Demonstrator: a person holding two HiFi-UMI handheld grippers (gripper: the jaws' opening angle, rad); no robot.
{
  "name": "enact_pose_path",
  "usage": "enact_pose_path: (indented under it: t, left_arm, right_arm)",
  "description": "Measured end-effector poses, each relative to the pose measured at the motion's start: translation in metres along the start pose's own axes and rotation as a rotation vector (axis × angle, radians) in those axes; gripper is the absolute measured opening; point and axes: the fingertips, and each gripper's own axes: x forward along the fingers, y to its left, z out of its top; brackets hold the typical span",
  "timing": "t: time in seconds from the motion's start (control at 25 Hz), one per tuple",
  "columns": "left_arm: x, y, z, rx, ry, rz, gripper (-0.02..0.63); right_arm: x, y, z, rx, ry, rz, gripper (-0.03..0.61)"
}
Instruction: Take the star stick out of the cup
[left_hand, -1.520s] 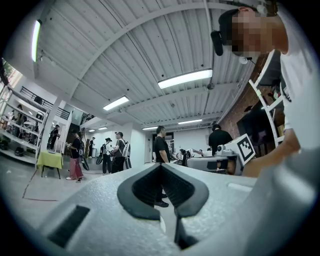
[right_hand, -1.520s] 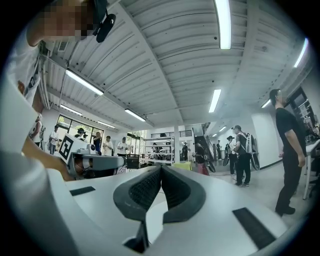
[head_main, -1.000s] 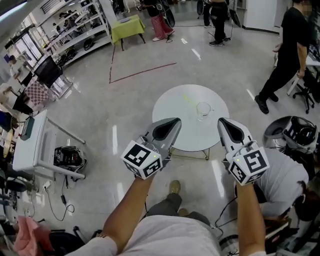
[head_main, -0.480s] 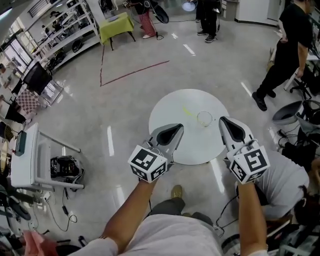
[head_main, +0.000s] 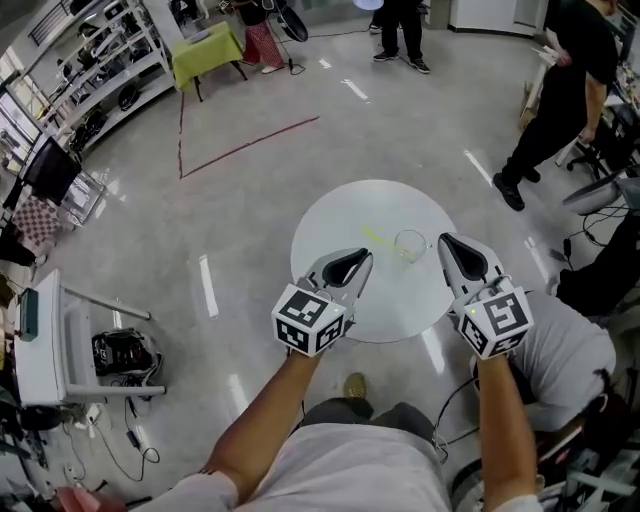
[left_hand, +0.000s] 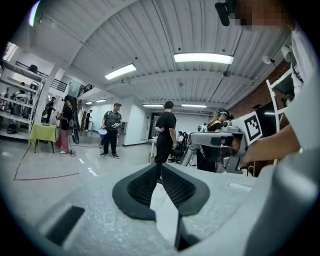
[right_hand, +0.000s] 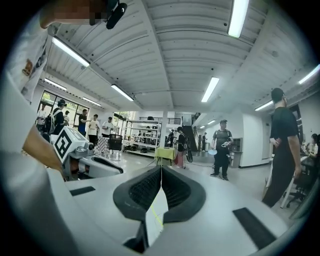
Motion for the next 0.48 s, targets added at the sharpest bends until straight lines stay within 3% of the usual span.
enact_pose_path:
  t: [0.2,0.48]
  left_arm:
    - [0.014,0.013,-0.024,-0.068,0.067,-0.017,0.147]
    - [0.058,0.014,-0.051,-0.186,0.150,-0.044,0.216]
  right_arm:
    - [0.007,-0.004,-0.012,0.003,0.024,-0.025,0.012]
    - [0.021,-0.024,-0.032,-0.019,0.067,-0.007,0.012]
